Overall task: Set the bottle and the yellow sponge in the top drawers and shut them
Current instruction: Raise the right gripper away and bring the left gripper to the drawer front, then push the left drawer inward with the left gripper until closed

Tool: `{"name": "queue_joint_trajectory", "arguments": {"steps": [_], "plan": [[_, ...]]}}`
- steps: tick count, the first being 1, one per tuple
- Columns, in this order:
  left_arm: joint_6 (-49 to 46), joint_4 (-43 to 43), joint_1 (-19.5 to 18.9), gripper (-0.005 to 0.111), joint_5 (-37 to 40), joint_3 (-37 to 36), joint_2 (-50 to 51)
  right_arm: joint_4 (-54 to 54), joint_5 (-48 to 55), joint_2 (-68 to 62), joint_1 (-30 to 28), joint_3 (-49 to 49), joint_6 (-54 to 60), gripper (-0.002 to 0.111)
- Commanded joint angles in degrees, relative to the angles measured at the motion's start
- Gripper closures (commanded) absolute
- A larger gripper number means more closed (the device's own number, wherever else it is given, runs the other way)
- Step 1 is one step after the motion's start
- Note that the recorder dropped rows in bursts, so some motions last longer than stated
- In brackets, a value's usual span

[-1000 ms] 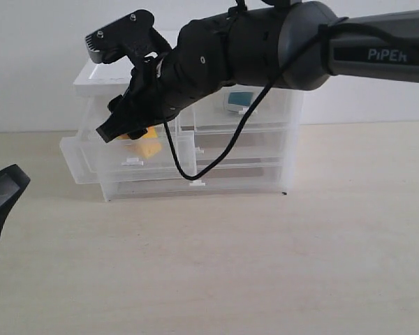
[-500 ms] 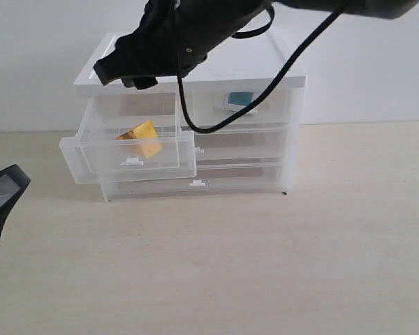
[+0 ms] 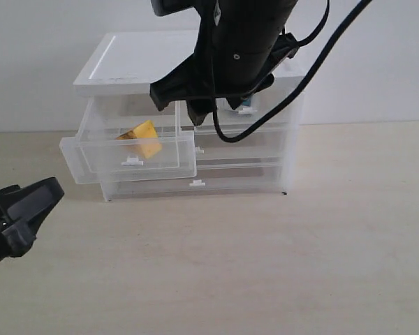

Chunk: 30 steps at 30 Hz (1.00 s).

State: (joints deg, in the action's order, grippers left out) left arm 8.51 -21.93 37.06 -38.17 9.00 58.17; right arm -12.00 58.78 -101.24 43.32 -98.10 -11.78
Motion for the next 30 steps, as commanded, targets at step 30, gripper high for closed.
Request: {"name": "queue_joint_trajectory", "arguments": {"steps": [30], "plan": [[-17.09,-7.2,0.12,0.05,10.31,24.39,30.18,-3.85,-5.57,0.72,-8.83,6.78,-5.4,0.058]]}}
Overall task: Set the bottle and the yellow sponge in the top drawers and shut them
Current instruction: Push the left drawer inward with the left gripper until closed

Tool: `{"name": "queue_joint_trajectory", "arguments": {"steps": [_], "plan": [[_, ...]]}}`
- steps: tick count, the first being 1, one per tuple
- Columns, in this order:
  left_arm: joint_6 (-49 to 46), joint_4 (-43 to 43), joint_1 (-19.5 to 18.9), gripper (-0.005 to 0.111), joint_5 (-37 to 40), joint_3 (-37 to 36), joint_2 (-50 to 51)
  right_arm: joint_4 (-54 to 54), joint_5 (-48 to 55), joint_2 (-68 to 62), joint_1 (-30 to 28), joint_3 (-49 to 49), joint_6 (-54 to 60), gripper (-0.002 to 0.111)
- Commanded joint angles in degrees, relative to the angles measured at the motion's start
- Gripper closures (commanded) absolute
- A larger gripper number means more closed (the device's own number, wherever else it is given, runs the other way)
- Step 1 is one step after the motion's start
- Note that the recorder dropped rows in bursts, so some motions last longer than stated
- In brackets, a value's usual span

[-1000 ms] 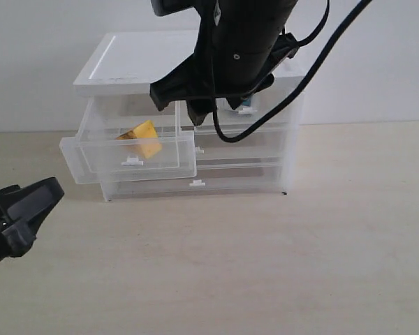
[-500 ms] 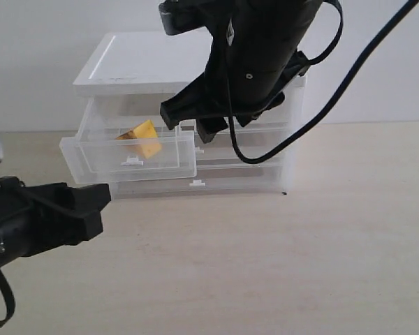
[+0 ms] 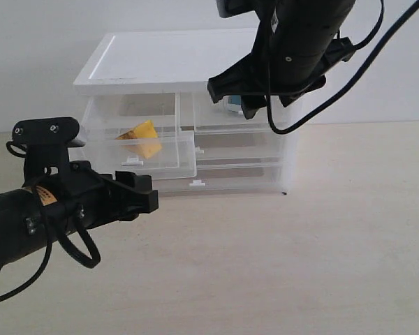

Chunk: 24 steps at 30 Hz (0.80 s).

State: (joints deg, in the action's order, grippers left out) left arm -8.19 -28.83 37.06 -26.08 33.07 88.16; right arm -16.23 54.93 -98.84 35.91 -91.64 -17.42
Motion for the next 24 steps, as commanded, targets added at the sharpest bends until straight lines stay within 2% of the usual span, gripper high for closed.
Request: {"name": "queue_joint_trajectory", "arguments": {"steps": [1,24], "plan": [[-0.39,-0.31,0.12,0.05,-2.06,0.31,0.19,0.62,-2.41,-2.35,-1.72,0.32,0.24,0.058],[-2.54,-0.31,0.12,0.05,-1.29,0.31,0.19,1.1,-26.72,-9.83,-4.11,0.09,-3.0,0.058]]}}
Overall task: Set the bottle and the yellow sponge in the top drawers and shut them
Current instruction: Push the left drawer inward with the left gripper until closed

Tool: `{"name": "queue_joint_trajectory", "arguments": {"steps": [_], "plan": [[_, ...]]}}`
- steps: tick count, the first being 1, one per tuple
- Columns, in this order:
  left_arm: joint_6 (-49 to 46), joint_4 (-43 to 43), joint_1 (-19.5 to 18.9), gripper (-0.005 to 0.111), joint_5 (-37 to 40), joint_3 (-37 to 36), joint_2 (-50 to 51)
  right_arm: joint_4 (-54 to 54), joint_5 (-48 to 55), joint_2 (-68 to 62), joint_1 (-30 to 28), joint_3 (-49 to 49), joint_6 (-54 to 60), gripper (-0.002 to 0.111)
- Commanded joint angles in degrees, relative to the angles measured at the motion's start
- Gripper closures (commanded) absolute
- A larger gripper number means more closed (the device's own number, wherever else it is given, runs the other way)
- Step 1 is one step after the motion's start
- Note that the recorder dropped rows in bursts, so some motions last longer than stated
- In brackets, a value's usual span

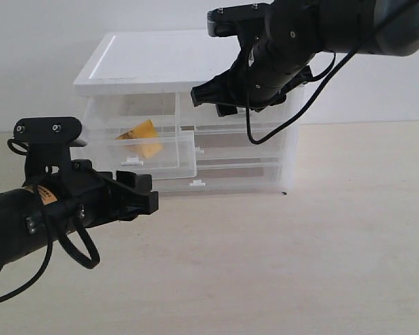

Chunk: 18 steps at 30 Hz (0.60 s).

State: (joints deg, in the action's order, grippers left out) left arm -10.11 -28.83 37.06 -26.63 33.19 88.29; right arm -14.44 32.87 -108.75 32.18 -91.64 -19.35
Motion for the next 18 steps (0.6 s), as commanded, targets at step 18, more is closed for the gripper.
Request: {"name": "queue_joint_trajectory", "arguments": {"steps": [18], "plan": [[-0.44,-0.72,-0.52,0.05,-3.73,0.2,0.19,-0.5,-6.59,0.08,-0.38,0.09,-2.33,0.058]]}}
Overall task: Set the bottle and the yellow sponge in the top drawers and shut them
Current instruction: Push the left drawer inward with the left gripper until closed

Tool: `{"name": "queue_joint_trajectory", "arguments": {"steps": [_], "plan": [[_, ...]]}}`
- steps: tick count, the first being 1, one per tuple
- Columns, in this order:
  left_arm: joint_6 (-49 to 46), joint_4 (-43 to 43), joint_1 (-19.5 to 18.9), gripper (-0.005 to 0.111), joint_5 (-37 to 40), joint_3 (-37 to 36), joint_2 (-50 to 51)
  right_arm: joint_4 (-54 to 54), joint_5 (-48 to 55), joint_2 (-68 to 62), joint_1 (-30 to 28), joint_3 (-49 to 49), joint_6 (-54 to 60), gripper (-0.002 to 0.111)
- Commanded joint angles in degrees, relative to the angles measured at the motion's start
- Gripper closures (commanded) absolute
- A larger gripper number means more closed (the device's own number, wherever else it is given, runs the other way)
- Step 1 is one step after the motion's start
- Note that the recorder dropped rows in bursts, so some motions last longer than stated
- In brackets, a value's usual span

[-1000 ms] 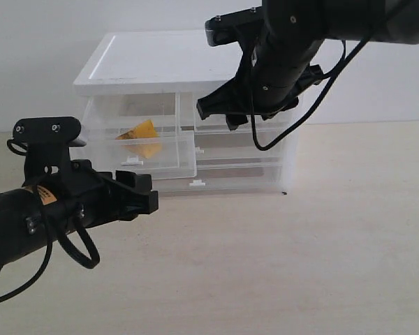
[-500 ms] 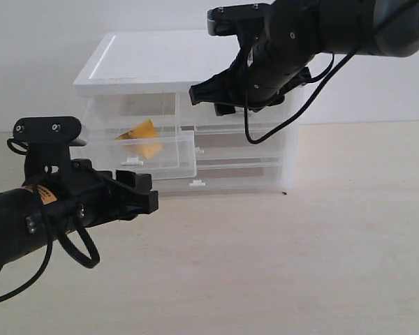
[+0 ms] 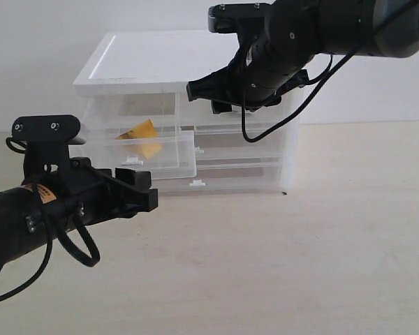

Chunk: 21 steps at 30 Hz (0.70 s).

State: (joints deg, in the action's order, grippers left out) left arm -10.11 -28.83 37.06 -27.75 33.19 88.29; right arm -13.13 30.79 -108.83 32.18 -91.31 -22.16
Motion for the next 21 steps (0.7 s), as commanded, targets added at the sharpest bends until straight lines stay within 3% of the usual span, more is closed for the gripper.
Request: {"name": "queue_joint_trajectory", "arguments": {"steps": [1,21], "plan": [[-0.28,-0.72,-0.78,0.05,-2.9,0.3,0.19,-1.81,-4.59,0.16,-0.38,-0.25,0.61,0.058],[-3.38,-0.22,-4.0,0.05,-1.19,9.18,5.38,-1.81,-3.33,0.16,-0.38,-0.25,2.57,0.058]]}}
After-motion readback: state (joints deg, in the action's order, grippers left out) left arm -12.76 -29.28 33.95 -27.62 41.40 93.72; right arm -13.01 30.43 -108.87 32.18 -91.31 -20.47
